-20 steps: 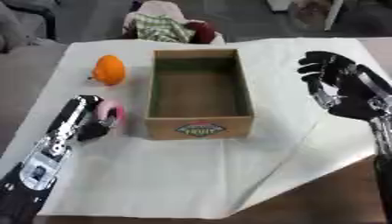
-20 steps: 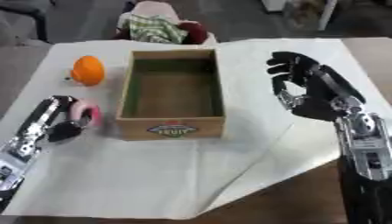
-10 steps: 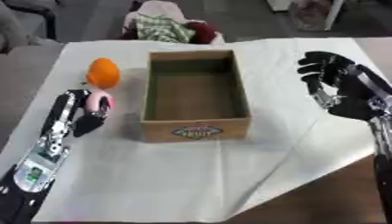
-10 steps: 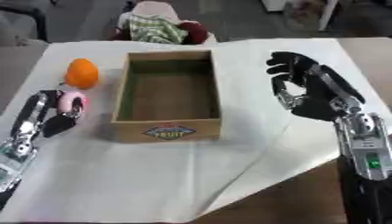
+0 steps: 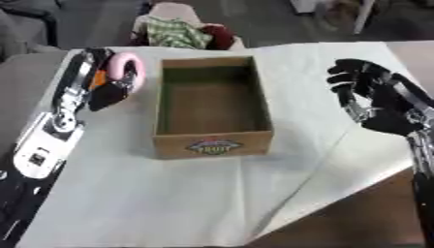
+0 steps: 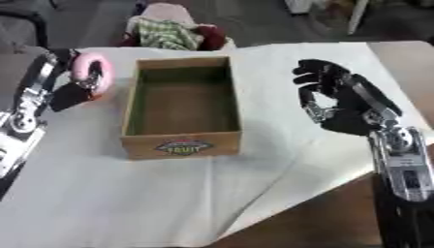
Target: Pick up objects on the table and place them in the box.
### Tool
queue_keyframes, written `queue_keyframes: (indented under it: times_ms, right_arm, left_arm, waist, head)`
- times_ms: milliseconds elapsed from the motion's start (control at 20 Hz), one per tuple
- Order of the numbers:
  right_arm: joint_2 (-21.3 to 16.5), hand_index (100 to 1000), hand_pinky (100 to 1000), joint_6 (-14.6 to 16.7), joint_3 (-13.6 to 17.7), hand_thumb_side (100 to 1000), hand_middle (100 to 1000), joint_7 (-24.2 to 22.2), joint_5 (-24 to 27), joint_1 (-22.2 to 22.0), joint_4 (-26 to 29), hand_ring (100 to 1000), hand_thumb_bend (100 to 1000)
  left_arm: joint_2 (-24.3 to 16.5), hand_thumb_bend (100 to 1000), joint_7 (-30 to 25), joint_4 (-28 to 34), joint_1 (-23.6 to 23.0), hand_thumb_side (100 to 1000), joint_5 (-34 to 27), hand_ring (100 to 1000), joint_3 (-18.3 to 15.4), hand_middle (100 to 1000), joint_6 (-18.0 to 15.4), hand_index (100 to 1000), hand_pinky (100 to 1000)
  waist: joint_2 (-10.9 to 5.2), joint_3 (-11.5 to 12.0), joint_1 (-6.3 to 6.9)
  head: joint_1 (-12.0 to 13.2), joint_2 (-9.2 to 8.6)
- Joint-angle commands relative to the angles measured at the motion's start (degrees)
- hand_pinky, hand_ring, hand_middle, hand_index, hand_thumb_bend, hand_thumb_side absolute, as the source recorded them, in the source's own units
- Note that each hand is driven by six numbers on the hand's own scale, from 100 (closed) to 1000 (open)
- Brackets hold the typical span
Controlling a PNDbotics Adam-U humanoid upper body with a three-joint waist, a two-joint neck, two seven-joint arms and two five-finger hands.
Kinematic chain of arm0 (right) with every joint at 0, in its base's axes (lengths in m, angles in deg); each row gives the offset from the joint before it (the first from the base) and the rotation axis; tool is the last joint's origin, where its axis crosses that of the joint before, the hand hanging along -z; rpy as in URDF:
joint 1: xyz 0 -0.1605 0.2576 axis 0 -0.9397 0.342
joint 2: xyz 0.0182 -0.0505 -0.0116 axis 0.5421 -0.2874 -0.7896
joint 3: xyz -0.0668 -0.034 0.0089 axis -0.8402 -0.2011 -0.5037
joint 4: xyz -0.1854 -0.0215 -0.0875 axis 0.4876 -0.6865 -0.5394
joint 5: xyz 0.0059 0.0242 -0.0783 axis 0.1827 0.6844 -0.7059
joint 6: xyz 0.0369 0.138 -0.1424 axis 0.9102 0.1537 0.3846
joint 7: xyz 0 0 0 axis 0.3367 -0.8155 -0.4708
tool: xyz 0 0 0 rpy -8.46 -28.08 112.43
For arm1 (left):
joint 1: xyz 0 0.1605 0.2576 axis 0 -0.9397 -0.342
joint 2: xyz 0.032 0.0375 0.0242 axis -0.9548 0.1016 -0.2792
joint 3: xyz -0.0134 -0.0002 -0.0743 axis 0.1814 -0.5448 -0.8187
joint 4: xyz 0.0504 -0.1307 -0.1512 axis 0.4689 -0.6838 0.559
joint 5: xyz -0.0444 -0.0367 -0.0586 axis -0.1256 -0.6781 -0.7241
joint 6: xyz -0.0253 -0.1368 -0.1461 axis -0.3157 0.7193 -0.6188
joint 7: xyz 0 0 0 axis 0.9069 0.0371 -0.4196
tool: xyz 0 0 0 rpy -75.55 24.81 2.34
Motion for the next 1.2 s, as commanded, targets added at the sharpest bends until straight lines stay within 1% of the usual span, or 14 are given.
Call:
queue_keyframes:
  times_ms: [50,350,400,500,550,600,650,700,750,900,1100,1150,1200]
  right_arm:
    - [0.1,904,788,0.1,-0.5,219,801,-0.5,-0.2,1.4,0.8,818,100]
    - [0.9,904,788,0.4,-1.4,216,801,-1.4,-0.2,2.0,0.4,818,100]
    - [1.0,904,787,0.5,-1.5,216,801,-1.6,-0.2,2.1,0.3,818,100]
    - [1.2,904,787,0.6,-1.7,220,801,-1.8,-0.3,2.2,0.2,818,100]
    - [1.3,904,787,0.6,-1.7,217,801,-1.8,-0.3,2.2,0.2,817,100]
    - [1.3,904,787,0.6,-1.7,217,801,-1.8,-0.3,2.2,0.2,817,100]
    - [1.3,904,787,0.6,-1.7,218,801,-1.8,-0.3,2.2,0.2,817,100]
    - [1.3,904,787,0.6,-1.6,217,801,-1.8,-0.3,2.2,0.2,817,100]
    - [1.3,904,787,0.5,-1.6,218,801,-1.8,-0.3,2.2,0.1,817,100]
    - [1.3,904,787,0.5,-1.5,218,801,-1.7,-0.4,2.2,0.1,817,100]
    - [1.3,904,787,0.5,-1.5,218,801,-1.7,-0.5,2.1,0.1,817,100]
    - [1.3,904,787,0.5,-1.5,221,801,-1.7,-0.5,2.1,0.1,817,100]
    - [1.4,904,787,0.5,-1.4,221,801,-1.7,-0.5,1.9,0.1,817,100]
  left_arm:
    - [0.9,100,-3.5,-3.7,3.4,230,2.2,584,0.5,410,-2.5,554,752]
    - [4.7,100,-6.9,-13.5,7.9,218,9.3,612,0.7,447,-7.7,582,760]
    - [5.2,100,-7.4,-14.7,8.4,199,10.6,621,0.7,455,-8.6,589,763]
    - [6.1,107,-8.7,-16.6,9.0,210,12.6,634,0.6,475,-10.2,607,767]
    - [6.4,155,-9.3,-17.3,9.1,209,13.4,643,0.6,497,-10.7,632,770]
    - [6.7,169,-10.0,-17.7,9.1,209,14.1,646,0.5,503,-11.1,639,772]
    - [6.9,291,-10.9,-18.0,9.1,213,14.7,679,0.7,561,-11.4,693,788]
    - [7.0,373,-11.9,-18.1,9.0,214,15.1,700,0.7,599,-11.8,724,797]
    - [7.1,431,-12.9,-18.1,8.8,209,15.2,711,0.7,621,-12.1,737,803]
    - [7.1,431,-14.7,-17.9,8.6,209,14.8,711,0.3,621,-12.2,737,803]
    - [7.1,431,-15.1,-17.7,8.6,209,14.6,711,0.2,621,-12.1,737,803]
    - [7.2,716,-15.0,-17.5,8.5,306,14.5,733,0.0,668,-12.2,760,826]
    - [7.2,716,-14.7,-16.6,8.2,306,13.9,733,-0.7,668,-12.6,760,826]
  waist:
    - [-0.96,-0.7,-0.08]
    - [-0.9,-3.1,-0.11]
    - [-0.87,-3.4,-0.1]
    - [-0.82,-3.9,-0.08]
    - [-0.8,-4.1,-0.08]
    - [-0.78,-4.2,-0.08]
    - [-0.76,-4.2,-0.08]
    - [-0.73,-4.2,-0.07]
    - [-0.71,-4.2,-0.07]
    - [-0.69,-4.2,-0.06]
    - [-0.69,-4.2,-0.06]
    - [-0.8,-4.0,-0.07]
    - [-0.91,-3.8,-0.06]
  head:
    - [0.8,-0.11]
    - [1.9,-0.21]
    - [2.1,-0.23]
    - [2.3,-0.27]
    - [2.3,-0.29]
    - [2.3,-0.3]
    - [2.3,-0.32]
    - [2.3,-0.35]
    - [2.2,-0.37]
    - [2.2,-0.4]
    - [2.2,-0.4]
    - [2.1,-0.38]
    - [2.0,-0.36]
